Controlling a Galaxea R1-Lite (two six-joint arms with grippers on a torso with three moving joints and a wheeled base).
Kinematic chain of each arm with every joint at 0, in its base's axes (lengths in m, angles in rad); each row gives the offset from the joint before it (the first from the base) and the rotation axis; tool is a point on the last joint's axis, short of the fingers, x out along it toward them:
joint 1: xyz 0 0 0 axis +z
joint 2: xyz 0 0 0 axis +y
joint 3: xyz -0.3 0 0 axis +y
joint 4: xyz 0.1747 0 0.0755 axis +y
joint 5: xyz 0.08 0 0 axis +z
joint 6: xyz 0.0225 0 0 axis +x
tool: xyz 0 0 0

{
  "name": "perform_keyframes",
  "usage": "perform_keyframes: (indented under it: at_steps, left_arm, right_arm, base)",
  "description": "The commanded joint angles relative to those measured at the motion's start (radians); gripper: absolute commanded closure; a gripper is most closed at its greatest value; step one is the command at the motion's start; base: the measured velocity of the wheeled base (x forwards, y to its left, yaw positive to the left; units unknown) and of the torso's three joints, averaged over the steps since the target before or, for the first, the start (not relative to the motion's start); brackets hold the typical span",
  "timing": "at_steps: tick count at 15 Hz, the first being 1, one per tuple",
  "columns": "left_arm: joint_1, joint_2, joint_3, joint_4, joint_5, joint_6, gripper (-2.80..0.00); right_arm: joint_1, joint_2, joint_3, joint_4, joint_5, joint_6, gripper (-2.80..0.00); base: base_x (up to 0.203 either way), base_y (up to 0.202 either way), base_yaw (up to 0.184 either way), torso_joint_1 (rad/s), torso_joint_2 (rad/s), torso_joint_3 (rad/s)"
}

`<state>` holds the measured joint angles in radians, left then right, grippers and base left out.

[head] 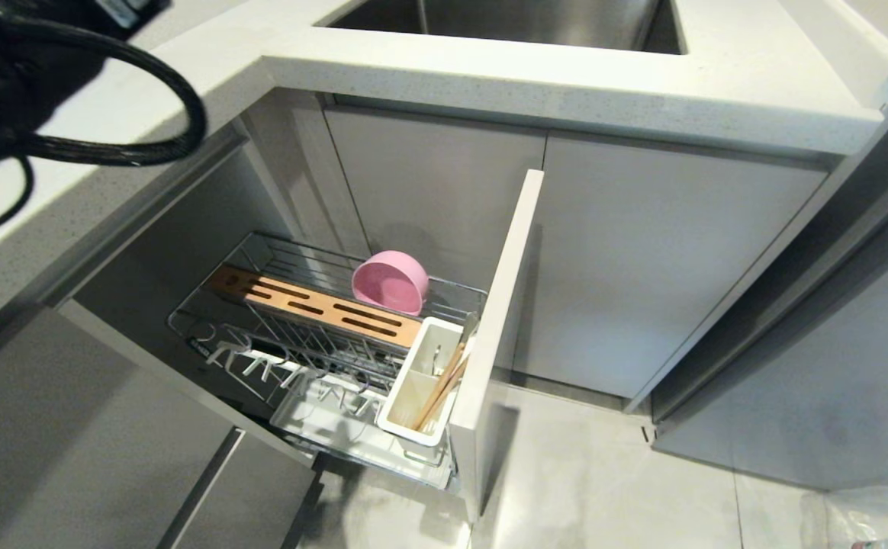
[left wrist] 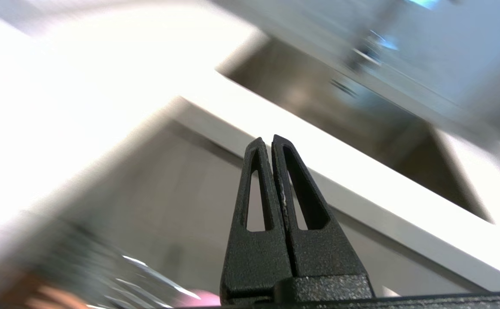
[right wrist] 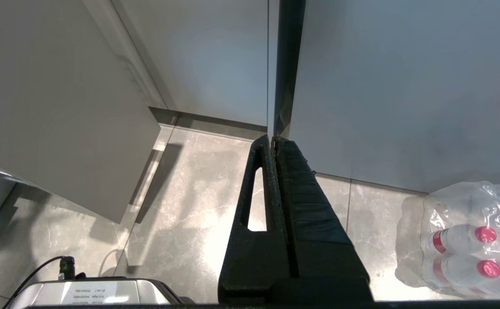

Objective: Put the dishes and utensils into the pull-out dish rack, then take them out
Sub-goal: Pick up the chopsticks and place it in the cupboard

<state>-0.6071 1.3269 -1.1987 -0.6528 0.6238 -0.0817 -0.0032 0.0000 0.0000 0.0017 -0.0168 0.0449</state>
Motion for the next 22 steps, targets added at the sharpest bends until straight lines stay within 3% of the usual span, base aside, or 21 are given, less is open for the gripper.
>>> perform_keyframes:
  at_steps: [1, 4, 12, 16, 19, 22]
  left_arm:
    - [0.100, -0.117, -0.024, 0.044, -0.007, 0.031, 0.00]
    - [0.306, -0.214, -0.028, 0.104, -0.027, 0.131, 0.00]
    - [0.921, -0.308, -0.021, 0.443, -0.152, 0.152, 0.00]
    - [1.181, -0.230, -0.131, 0.589, -0.343, 0.152, 0.00]
    - [1.348, -0.153, -0.269, 0.742, -0.570, 0.153, 0.00]
    - [1.449, -0.042, -0.452, 0.943, -0.749, 0.158, 0.00]
  right_arm:
    - [0.000, 0.000, 0.002, 0.000, 0.000, 0.001, 0.00]
    - [0.000, 0.000, 0.002, 0.000, 0.000, 0.001, 0.00]
    - [0.000, 0.000, 0.002, 0.000, 0.000, 0.001, 0.00]
    - [0.000, 0.000, 0.002, 0.000, 0.000, 0.000, 0.00]
    - [0.000, 0.000, 0.002, 0.000, 0.000, 0.001, 0.00]
    - [0.000, 0.000, 0.002, 0.000, 0.000, 0.001, 0.00]
  base:
    - [0.000, 0.000, 0.000, 0.000, 0.00, 0.000]
    - [0.000, 0.000, 0.000, 0.000, 0.00, 0.000]
    - [0.000, 0.000, 0.000, 0.000, 0.00, 0.000]
    - [0.000, 0.000, 0.000, 0.000, 0.00, 0.000]
    - [0.000, 0.000, 0.000, 0.000, 0.00, 0.000]
    - [0.000, 0.000, 0.000, 0.000, 0.00, 0.000]
